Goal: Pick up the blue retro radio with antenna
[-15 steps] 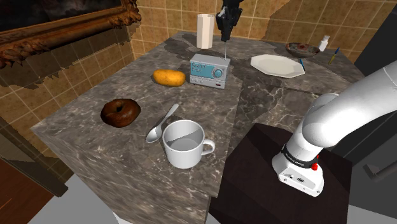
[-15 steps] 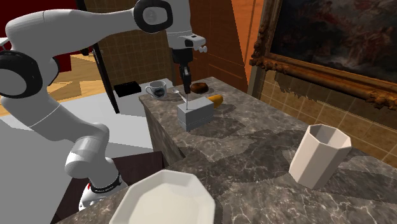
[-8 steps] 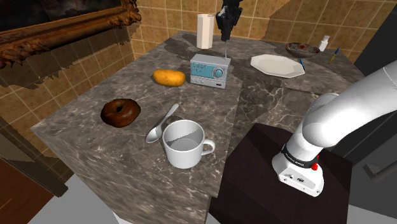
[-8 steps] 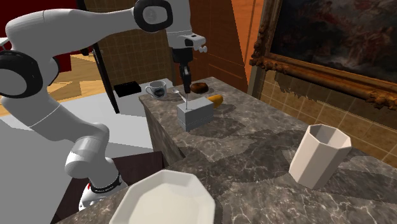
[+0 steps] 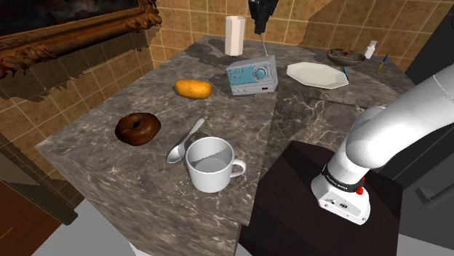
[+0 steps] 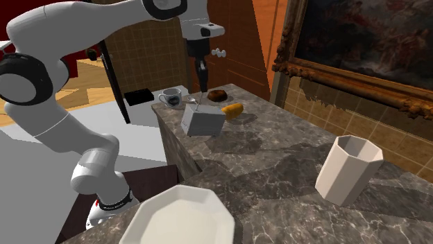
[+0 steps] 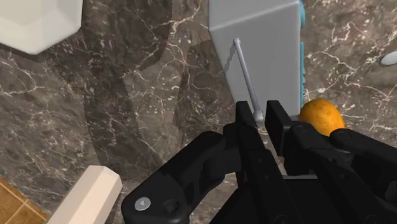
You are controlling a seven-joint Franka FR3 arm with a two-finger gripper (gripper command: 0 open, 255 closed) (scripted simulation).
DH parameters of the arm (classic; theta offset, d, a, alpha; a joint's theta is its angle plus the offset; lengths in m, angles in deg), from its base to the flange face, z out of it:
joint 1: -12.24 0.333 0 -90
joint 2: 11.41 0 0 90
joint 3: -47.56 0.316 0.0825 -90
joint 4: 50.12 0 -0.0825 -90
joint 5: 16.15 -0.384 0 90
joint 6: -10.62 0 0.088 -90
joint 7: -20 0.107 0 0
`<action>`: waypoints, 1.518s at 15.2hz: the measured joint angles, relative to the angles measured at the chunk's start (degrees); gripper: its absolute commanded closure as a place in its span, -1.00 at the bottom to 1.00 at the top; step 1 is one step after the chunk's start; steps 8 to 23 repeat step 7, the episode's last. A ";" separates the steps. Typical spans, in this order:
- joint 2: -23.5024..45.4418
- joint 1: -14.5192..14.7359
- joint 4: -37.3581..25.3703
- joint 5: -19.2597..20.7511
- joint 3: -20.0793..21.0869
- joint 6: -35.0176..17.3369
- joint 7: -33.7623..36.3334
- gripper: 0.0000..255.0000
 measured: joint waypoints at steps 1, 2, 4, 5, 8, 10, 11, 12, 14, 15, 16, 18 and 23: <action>0.64 -0.07 -1.59 0.10 -0.05 0.95 -0.14 1.00; 1.18 -0.08 -2.80 0.15 0.05 1.62 -0.04 1.00; 1.95 -0.11 -5.14 0.23 0.12 3.20 -0.04 1.00; 2.70 -0.12 -6.82 0.29 0.23 4.12 0.04 1.00; 3.32 -0.16 -8.74 0.38 0.26 5.43 -0.01 1.00; 3.32 -0.16 -8.74 0.38 0.26 5.43 -0.01 1.00; 3.32 -0.16 -8.74 0.38 0.26 5.43 -0.01 1.00; 3.32 -0.16 -8.74 0.38 0.26 5.43 -0.01 1.00; 3.32 -0.16 -8.74 0.38 0.26 5.43 -0.01 1.00; 3.32 -0.16 -8.74 0.38 0.26 5.43 -0.01 1.00; 3.32 -0.16 -8.74 0.38 0.26 5.43 -0.01 1.00; 3.32 -0.16 -8.74 0.38 0.26 5.43 -0.01 1.00; 3.32 -0.16 -8.74 0.38 0.26 5.43 -0.01 1.00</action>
